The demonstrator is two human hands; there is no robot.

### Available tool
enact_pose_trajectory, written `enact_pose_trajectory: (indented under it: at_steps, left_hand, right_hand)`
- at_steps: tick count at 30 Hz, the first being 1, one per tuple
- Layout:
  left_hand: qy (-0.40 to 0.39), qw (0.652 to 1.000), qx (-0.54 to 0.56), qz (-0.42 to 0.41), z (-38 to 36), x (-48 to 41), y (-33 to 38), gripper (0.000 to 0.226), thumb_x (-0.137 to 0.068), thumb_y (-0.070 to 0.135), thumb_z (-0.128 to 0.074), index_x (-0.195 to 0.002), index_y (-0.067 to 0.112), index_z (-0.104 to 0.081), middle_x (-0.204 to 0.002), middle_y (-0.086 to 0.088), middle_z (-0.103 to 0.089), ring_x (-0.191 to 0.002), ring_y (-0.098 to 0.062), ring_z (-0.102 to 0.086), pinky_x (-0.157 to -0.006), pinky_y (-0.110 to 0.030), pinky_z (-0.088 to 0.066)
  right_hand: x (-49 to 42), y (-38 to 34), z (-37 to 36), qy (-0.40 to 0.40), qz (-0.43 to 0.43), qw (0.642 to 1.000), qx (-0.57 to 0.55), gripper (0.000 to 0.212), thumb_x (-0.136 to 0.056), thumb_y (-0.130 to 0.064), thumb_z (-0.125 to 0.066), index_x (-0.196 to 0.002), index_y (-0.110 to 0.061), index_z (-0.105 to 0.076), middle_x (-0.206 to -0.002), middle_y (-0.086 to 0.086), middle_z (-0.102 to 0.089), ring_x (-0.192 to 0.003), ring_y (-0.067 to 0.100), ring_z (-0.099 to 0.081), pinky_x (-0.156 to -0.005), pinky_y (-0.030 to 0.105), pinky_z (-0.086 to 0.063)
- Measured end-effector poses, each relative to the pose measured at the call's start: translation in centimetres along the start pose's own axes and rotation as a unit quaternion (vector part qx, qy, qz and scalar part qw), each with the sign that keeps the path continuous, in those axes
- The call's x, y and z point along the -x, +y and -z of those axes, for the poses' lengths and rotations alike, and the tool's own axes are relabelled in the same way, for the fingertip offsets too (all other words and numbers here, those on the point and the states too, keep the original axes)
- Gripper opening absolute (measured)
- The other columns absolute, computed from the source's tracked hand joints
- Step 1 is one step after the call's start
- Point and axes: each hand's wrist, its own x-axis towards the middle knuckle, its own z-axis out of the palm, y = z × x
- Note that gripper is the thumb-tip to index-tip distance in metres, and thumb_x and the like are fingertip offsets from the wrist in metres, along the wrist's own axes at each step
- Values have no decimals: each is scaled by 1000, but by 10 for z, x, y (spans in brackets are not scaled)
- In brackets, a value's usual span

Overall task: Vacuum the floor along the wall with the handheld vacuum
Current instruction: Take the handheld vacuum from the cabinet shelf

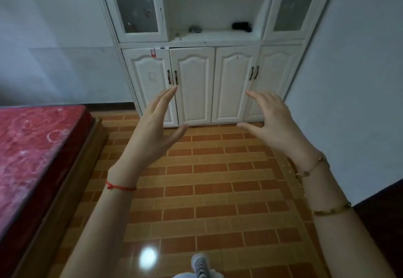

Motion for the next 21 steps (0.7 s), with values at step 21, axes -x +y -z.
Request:
enact_pose_trajectory:
  at_steps: [21]
  left_hand:
    - [-79,996,15,33,-86,-105,-68,81,-91,35,-64,-156,23,-17,-159,3,-28,-147,-11,-24,-114,-21,-20]
  right_hand:
    - [-96,73,-72,-54,-55,997,-29,77,-84,-53,-62,-148,-25,-31,-152,-3,-35,-144,17,-24,-118,44,-23]
